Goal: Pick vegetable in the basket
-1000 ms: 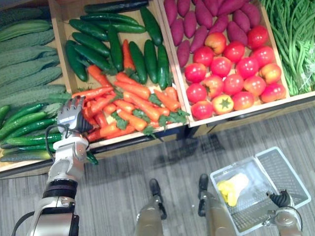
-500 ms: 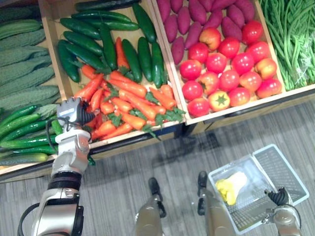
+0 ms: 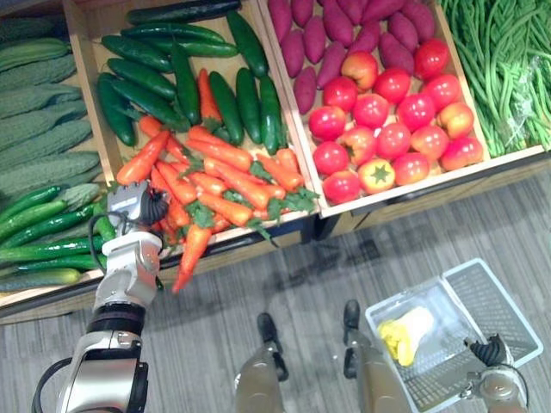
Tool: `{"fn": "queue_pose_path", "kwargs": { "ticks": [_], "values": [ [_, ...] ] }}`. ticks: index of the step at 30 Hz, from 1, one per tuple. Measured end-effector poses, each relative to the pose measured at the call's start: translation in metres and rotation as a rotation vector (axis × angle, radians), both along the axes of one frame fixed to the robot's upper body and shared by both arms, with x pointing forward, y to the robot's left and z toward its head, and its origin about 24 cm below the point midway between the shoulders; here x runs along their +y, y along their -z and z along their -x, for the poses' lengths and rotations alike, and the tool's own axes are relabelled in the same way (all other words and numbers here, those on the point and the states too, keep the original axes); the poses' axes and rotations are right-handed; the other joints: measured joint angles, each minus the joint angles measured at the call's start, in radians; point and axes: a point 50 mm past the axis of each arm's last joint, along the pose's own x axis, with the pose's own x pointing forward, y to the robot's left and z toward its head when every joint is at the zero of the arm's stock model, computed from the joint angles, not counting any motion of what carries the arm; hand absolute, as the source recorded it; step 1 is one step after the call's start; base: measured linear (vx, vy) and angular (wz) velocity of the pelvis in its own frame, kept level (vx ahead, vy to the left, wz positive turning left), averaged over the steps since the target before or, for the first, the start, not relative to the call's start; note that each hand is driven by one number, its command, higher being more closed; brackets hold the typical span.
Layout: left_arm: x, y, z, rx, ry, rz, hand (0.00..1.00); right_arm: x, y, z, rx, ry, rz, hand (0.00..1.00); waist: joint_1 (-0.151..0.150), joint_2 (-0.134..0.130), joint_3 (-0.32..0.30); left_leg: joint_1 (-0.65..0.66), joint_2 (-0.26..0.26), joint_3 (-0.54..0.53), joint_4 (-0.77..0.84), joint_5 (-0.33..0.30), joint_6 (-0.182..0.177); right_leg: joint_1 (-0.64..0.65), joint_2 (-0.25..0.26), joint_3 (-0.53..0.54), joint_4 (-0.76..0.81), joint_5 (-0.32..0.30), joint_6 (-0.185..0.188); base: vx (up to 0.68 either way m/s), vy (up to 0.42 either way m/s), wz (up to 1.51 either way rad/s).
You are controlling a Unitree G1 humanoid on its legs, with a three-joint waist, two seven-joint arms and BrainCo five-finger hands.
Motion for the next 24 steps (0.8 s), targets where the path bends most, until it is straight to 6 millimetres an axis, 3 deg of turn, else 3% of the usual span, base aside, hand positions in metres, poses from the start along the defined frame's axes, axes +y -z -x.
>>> {"fn": "queue_pose_path", "kwargs": {
  "ticks": [1, 12, 24],
  "values": [
    [0.0, 0.0, 0.0, 0.001, -0.001, 0.0, 0.0, 0.0, 0.0, 0.0, 0.001, -0.002, 0.0, 1.0, 0.0, 0.0, 0.0, 0.0, 0.0, 0.0, 0.0, 0.0, 0.0, 0.0, 0.0, 0.0, 0.0, 0.0, 0.0, 0.0, 0.0, 0.0],
    [-0.005, 0.001, 0.004, -0.037, -0.008, 0.057, 0.0, 0.003, 0.005, 0.007, 0.032, -0.012, -0.022, 1.0, 0.002, -0.007, -0.034, 0.0, -0.002, -0.022, 0.004, 0.0, 0.0, 0.016, -0.004, -0.015, -0.007, 0.0, 0.001, 0.0, 0.001, 0.04],
    [-0.003, -0.016, 0.021, -0.149, -0.032, 0.031, 0.0, 0.009, 0.011, 0.011, 0.043, -0.004, -0.045, 1.0, 0.002, -0.005, -0.079, -0.001, -0.018, -0.032, -0.002, 0.003, 0.004, 0.017, -0.008, -0.018, -0.011, 0.0, 0.001, 0.0, 0.0, 0.0]
  ]
}}
